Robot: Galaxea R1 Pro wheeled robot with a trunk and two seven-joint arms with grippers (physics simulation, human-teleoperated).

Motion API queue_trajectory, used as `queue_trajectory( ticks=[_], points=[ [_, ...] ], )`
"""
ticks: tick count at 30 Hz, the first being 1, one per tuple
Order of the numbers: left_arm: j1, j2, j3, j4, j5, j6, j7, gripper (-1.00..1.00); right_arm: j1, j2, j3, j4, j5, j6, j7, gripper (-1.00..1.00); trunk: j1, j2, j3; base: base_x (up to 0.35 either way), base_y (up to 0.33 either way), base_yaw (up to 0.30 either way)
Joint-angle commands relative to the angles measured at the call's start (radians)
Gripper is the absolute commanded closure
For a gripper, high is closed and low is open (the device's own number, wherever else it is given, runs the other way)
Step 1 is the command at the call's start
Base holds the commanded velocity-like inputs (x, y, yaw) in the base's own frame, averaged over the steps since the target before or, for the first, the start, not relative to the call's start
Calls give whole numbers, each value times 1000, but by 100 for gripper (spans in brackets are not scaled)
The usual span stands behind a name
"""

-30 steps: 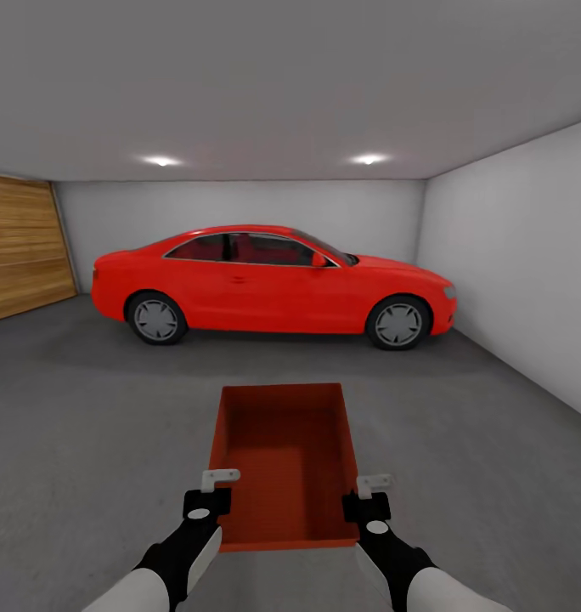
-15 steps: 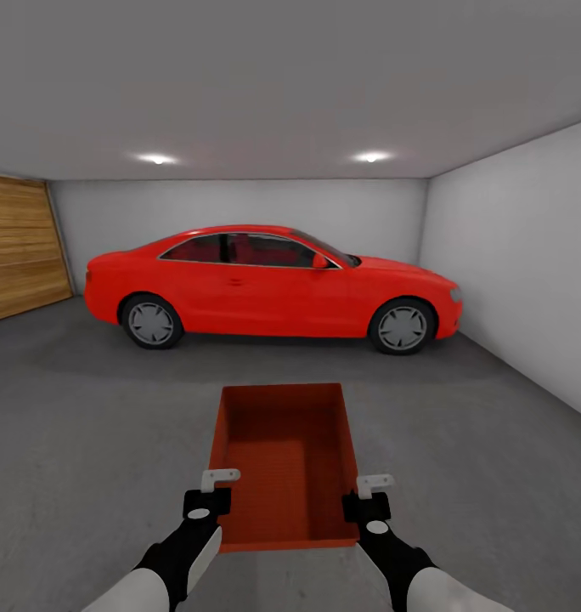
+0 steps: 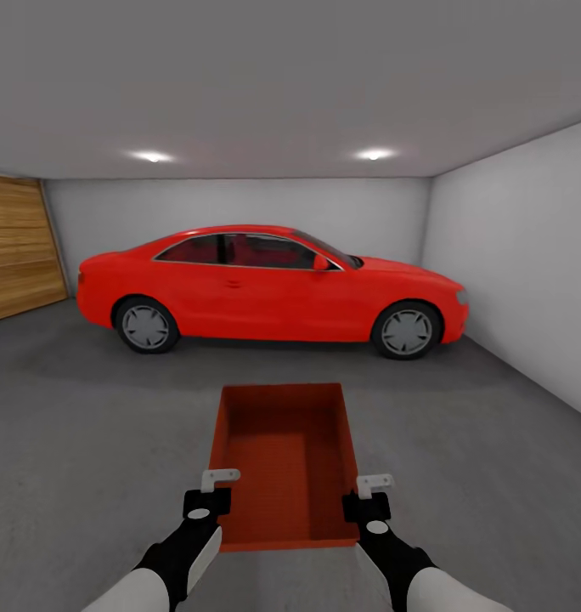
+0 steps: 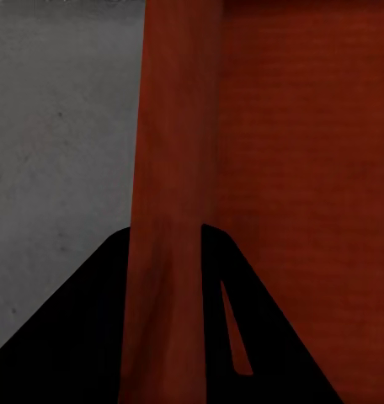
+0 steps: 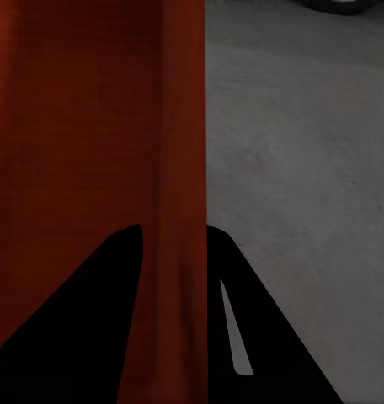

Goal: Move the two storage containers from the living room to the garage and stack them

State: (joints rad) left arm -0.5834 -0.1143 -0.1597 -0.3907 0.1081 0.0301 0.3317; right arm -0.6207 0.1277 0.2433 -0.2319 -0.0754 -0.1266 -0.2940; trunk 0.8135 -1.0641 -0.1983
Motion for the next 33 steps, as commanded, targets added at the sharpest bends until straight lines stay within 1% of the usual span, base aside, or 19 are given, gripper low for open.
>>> queue_trajectory(
  ticks=[1, 4, 7, 33],
  points=[
    [-1, 10, 8, -5, -11, -64, 8, 100, -1, -1, -7, 2, -17, -2, 7, 100, 1, -1, -1, 322, 0, 0],
    [-1, 10, 8, -4, -11, -64, 8, 100, -1, -1, -7, 2, -17, -1, 7, 100, 1, -1, -1, 322, 0, -37],
    [-1, 11, 8, -4, -11, -64, 7, 100, -1, 0, -7, 3, -17, -1, 6, 100, 1, -1, -1, 322, 0, -184],
    [-1, 12, 8, -4, -11, -64, 7, 100, -1, 0, -7, 3, -18, -1, 7, 100, 1, -1, -1, 322, 0, -279]
  ],
)
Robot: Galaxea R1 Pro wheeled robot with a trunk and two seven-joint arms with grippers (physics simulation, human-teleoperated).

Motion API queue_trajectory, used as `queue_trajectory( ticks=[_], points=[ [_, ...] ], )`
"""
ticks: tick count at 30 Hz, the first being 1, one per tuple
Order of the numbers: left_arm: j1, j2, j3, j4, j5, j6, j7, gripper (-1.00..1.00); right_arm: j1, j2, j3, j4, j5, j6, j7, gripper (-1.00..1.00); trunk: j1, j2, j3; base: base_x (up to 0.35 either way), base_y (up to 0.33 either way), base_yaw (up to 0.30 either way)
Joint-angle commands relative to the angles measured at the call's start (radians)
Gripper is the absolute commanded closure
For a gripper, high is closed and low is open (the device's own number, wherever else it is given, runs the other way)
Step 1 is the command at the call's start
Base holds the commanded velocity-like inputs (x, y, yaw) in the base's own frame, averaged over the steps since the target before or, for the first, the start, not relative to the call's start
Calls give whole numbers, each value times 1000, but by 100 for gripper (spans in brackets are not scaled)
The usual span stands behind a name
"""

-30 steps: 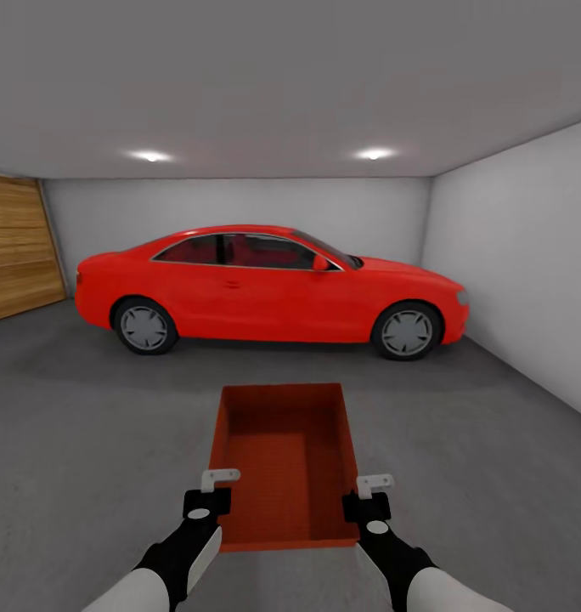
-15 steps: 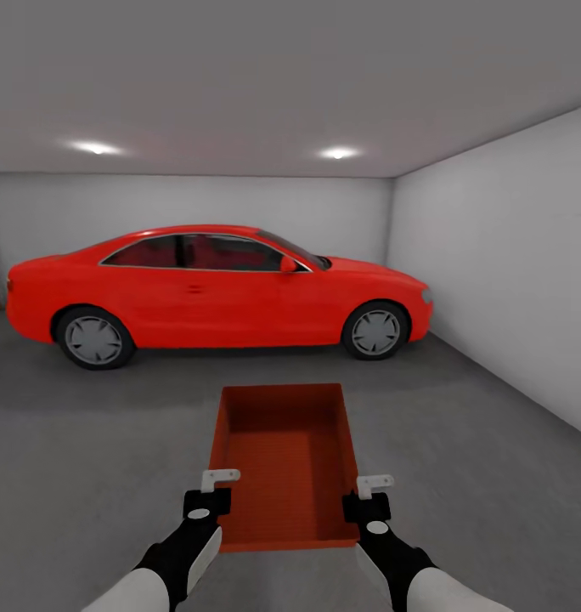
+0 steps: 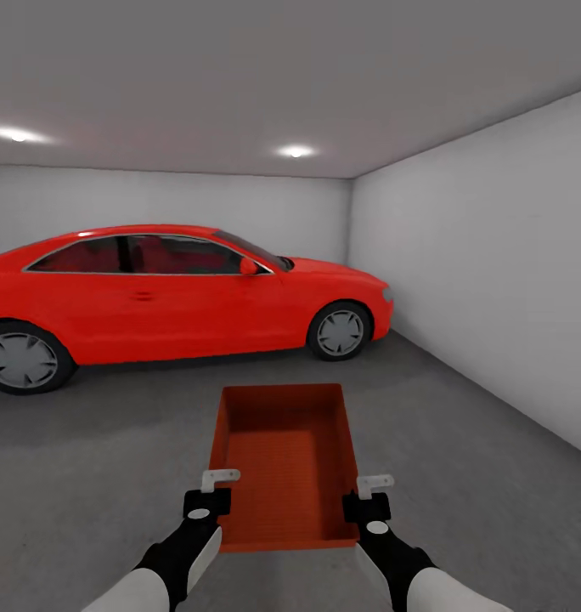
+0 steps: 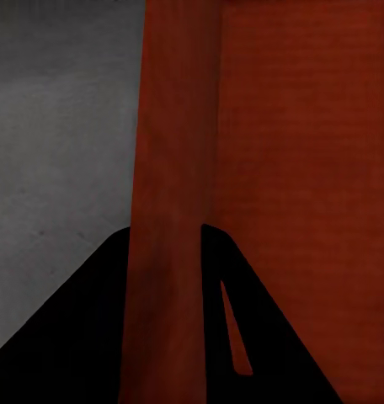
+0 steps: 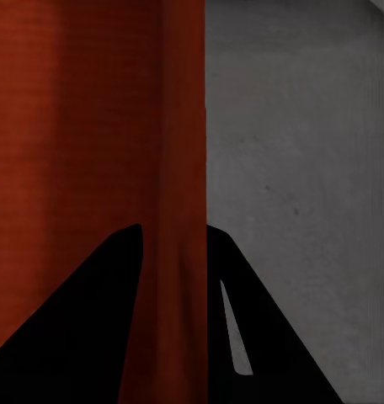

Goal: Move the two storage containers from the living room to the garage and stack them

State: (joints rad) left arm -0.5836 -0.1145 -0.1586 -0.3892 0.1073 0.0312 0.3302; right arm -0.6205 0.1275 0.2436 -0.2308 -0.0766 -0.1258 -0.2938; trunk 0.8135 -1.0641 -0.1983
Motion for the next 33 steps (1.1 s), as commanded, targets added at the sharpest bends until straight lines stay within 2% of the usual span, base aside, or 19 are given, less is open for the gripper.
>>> queue_trajectory(
  ticks=[1, 33],
  points=[
    [-1, 12, 7, -5, -10, -65, 9, 100, -1, 0, -7, 2, -17, -2, 7, 100, 1, -1, -1, 322, 0, -282],
    [-1, 12, 7, -5, -11, -65, 9, 100, -1, 0, -7, 2, -17, -2, 7, 100, 1, -1, -1, 322, 1, -282]
  ],
)
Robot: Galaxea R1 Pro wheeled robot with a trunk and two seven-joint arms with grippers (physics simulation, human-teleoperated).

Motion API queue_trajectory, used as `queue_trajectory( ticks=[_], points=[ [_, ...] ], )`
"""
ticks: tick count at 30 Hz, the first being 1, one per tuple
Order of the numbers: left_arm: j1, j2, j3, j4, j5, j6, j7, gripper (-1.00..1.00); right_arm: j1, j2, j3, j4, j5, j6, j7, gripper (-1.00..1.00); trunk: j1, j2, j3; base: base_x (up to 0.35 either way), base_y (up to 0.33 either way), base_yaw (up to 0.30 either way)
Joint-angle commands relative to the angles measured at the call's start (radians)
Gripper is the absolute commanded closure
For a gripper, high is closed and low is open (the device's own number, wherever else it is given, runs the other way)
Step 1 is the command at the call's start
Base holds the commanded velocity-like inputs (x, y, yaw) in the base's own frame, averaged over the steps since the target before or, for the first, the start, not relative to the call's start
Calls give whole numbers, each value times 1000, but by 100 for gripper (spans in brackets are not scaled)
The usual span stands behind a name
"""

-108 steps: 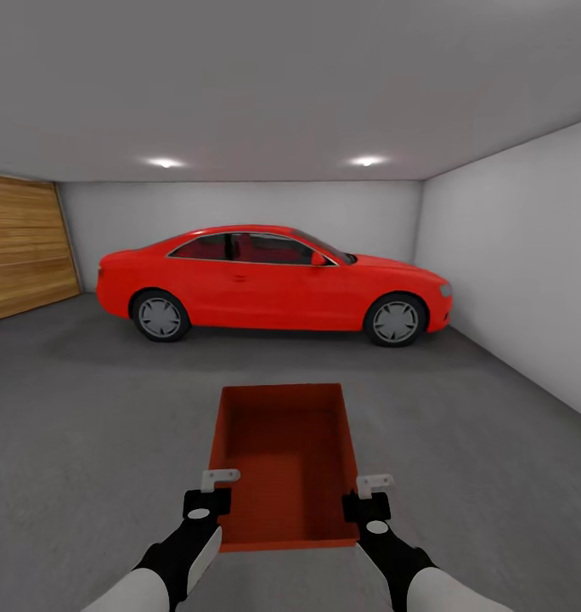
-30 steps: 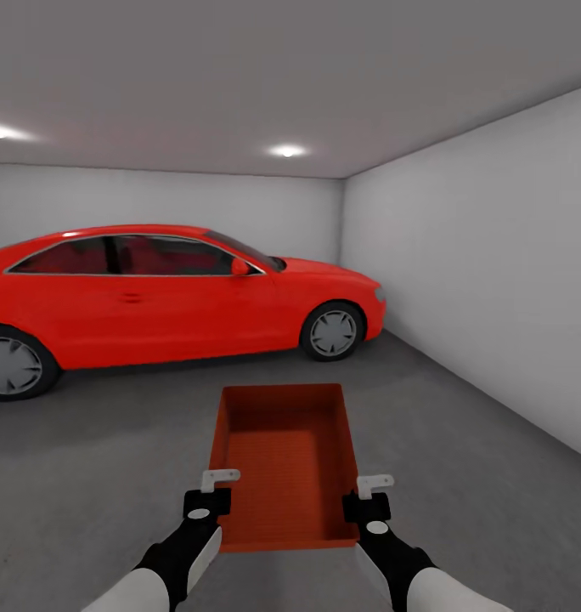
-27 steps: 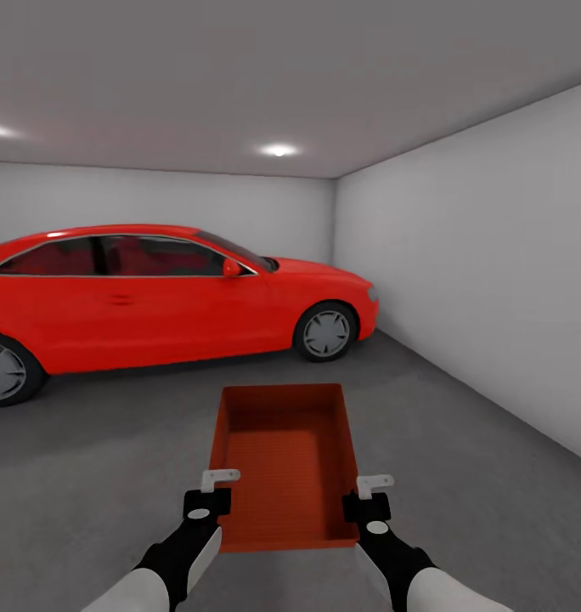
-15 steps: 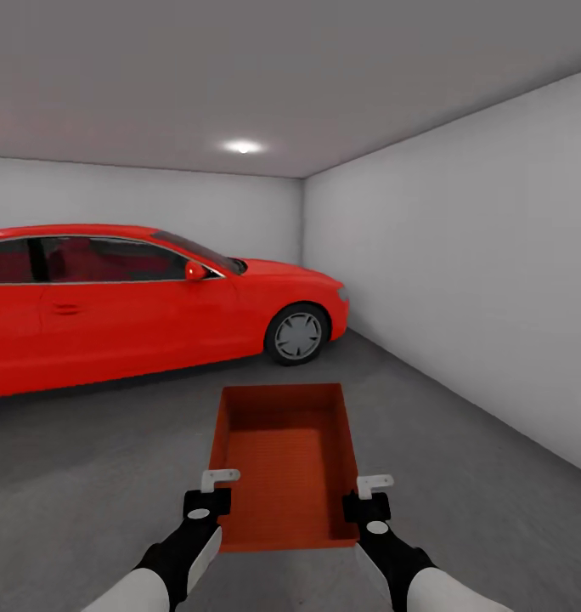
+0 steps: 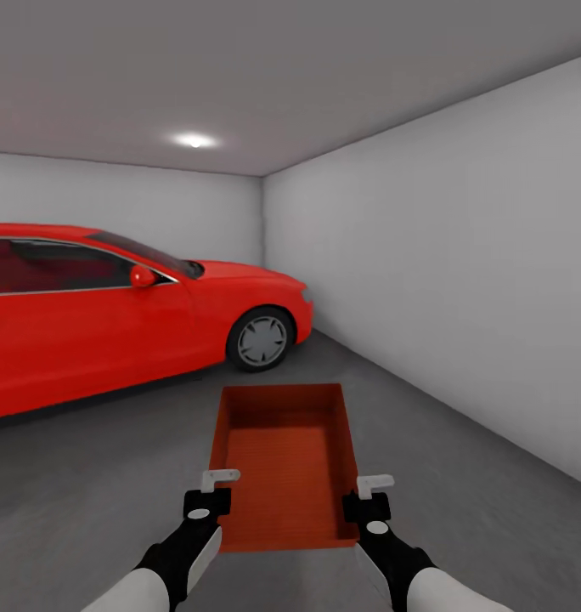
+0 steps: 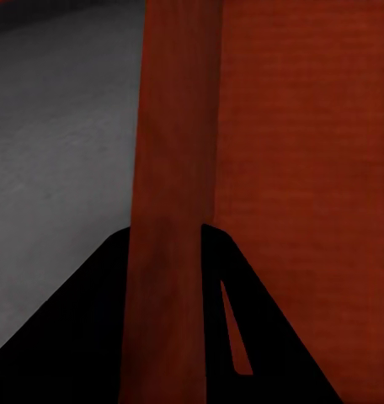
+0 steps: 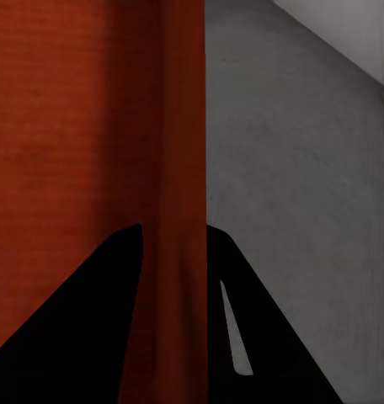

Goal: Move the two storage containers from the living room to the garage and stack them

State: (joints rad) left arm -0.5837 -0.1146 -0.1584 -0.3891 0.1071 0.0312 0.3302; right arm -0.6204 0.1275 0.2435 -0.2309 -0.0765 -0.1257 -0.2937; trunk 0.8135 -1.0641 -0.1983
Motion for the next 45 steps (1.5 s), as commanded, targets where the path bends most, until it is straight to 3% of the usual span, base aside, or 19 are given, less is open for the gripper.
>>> queue_trajectory(
  ticks=[1, 29, 45],
  points=[
    [-1, 12, 7, -5, -10, -65, 9, 100, -1, 0, -7, 2, -17, -2, 7, 100, 1, -1, -1, 322, 59, -282],
    [-1, 11, 7, -5, -8, -64, 9, 100, -1, 0, -7, 2, -17, -2, 7, 100, 1, -1, -1, 322, 92, -282],
    [-1, 10, 7, -5, -7, -63, 9, 100, -1, 0, -7, 2, -17, -2, 7, 100, 1, -1, -1, 305, 204, -282]
  ],
)
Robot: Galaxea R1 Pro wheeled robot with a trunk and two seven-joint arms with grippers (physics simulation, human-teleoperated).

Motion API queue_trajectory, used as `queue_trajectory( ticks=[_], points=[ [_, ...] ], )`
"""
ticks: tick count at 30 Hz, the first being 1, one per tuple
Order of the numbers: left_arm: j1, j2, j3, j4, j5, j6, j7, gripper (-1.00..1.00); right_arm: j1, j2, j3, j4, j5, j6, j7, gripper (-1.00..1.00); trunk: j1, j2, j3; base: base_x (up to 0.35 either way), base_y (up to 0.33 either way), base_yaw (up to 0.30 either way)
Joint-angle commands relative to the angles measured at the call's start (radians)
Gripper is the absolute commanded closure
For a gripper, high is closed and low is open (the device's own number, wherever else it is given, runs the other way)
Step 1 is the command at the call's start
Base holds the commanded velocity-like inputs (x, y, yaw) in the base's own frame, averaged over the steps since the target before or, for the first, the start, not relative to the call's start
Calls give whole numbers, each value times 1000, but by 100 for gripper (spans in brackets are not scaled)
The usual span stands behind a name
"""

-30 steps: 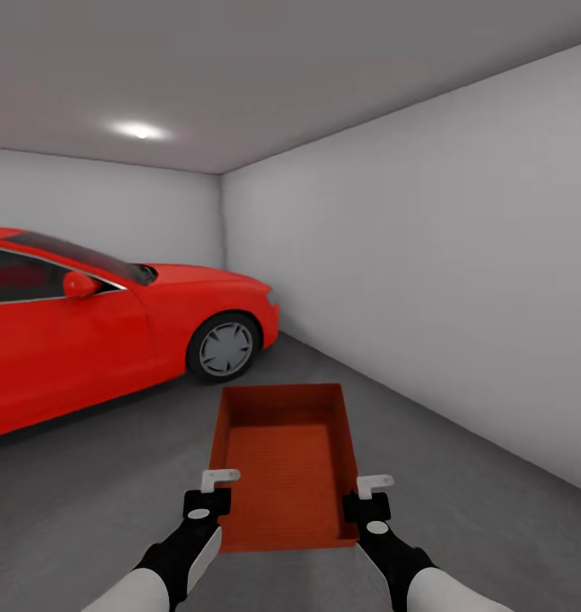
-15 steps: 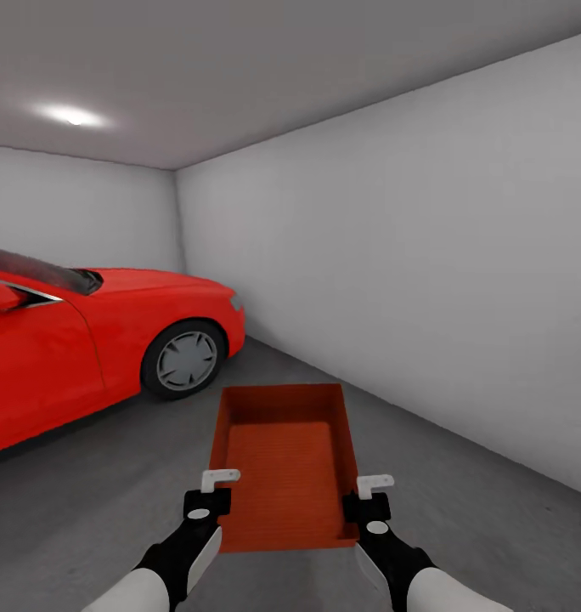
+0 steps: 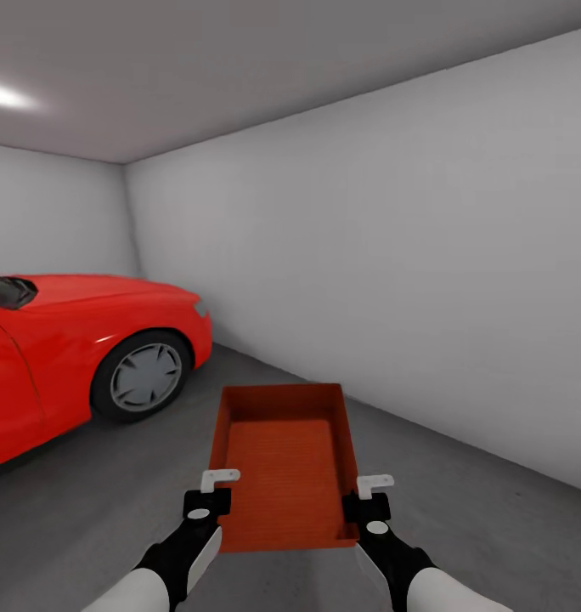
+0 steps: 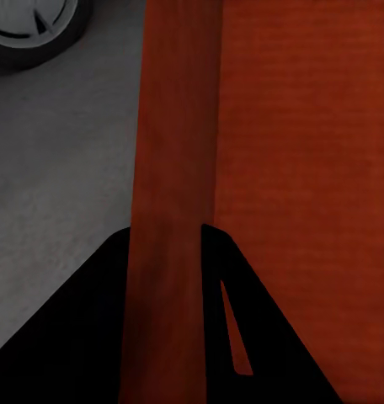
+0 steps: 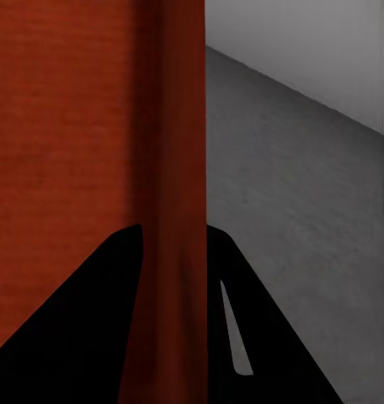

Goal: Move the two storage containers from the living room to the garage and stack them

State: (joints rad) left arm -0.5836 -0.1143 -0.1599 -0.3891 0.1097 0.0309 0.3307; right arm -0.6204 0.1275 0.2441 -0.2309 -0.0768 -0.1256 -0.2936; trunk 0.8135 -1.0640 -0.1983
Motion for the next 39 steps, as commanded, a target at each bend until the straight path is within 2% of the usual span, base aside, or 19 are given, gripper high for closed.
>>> queue_trajectory(
  ticks=[1, 39],
  points=[
    [-1, 10, 8, -5, -10, -63, 8, 100, -1, 0, -8, 2, -17, -2, 6, 100, 1, -1, -1, 301, 216, -282],
    [-1, 10, 8, -5, -12, -63, 8, 100, -1, 0, -8, 2, -17, -2, 6, 100, 1, -1, -1, 300, 219, -282]
  ],
)
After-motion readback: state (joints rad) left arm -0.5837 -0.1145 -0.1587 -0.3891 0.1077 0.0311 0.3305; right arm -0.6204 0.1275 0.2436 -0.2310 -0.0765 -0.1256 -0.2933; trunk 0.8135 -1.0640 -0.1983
